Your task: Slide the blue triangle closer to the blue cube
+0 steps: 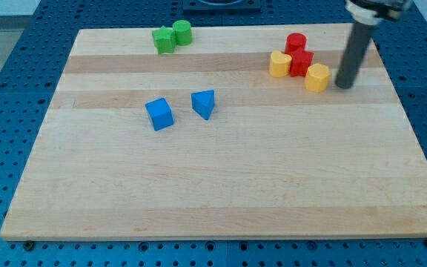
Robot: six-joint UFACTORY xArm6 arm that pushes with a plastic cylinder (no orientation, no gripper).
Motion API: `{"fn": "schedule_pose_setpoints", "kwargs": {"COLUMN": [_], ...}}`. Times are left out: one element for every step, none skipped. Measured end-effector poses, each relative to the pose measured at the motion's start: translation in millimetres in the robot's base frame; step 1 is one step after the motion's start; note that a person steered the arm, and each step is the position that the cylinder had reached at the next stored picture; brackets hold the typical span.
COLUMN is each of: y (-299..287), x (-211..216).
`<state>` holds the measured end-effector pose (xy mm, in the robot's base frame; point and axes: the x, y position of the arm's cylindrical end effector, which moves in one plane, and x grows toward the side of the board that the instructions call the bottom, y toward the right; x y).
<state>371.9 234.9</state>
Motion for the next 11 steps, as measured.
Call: {"fn": "schedule_pose_setpoints", "kwargs": {"y": [-22,-68,-119,-141,-172,-227,-228,-196,-140,-144,-117], "x": [7,-13,-15,-15,-15,-37,-70,-88,-103,-85,-57]}}
